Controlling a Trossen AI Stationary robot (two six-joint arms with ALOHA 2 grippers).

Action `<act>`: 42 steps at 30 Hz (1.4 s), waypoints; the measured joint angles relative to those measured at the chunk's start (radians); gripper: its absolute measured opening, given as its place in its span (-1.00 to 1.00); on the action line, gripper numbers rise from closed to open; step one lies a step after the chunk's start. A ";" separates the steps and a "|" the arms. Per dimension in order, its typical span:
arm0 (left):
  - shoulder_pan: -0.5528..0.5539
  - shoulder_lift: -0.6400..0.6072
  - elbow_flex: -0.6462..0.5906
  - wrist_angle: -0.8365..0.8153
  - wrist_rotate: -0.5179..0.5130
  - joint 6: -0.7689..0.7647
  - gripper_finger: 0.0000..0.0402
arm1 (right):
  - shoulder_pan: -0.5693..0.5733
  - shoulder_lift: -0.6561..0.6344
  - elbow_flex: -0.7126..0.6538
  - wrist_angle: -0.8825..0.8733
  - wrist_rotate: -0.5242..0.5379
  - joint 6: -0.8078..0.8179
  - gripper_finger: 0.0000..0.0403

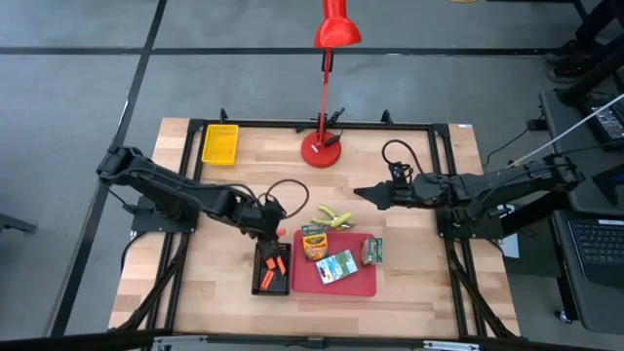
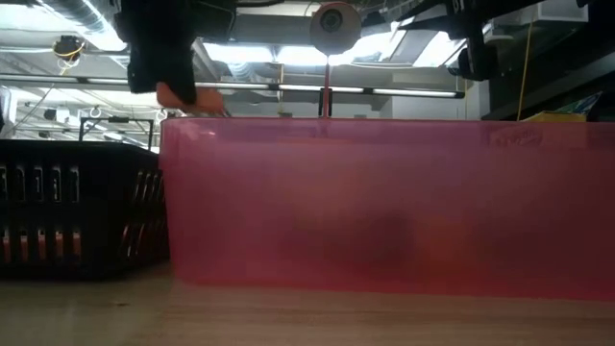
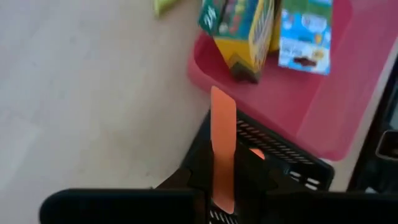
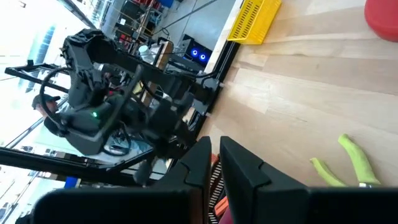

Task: Pick & Place School Supplies
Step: Put the orange eraser into the black bin, then put the bottom green puncher into the yellow bin

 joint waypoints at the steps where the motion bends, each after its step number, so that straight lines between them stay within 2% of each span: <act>1: -0.008 0.015 0.000 0.006 0.002 0.000 -0.85 | 0.000 0.000 0.000 0.004 0.001 0.000 -0.80; 7: -0.027 0.042 0.000 0.042 0.044 -0.015 -0.85 | 0.002 0.000 0.000 0.014 0.001 0.018 -0.80; 11: -0.051 0.054 0.000 0.096 0.113 0.008 -0.85 | 0.002 0.000 0.000 0.014 -0.002 0.031 -0.80; 17: -0.098 0.088 0.000 0.088 0.111 -0.033 -0.85 | 0.013 0.000 0.000 0.014 -0.003 0.052 -0.80; 19: -0.109 0.097 0.000 0.083 0.106 -0.069 -0.77 | 0.018 0.000 0.000 0.014 -0.005 0.052 -0.80; 26: -0.109 0.097 0.000 0.079 0.053 -0.137 -0.11 | 0.027 0.000 0.000 0.013 -0.007 0.052 -0.80; 30: -0.109 0.096 0.000 0.079 0.051 -0.138 0.13 | 0.027 0.000 0.000 0.010 -0.029 0.052 -0.80; 35: -0.109 0.074 0.000 0.069 -0.047 -0.121 0.20 | 0.018 0.000 0.000 -0.050 -0.103 0.057 -0.80; 39: -0.083 0.030 0.000 0.063 -0.155 -0.110 0.18 | -0.049 0.001 0.000 -0.113 -0.235 -0.001 -0.80; 42: -0.052 0.000 0.000 0.040 -0.165 -0.080 0.16 | -0.108 0.018 0.000 -0.127 -0.331 -0.063 -0.80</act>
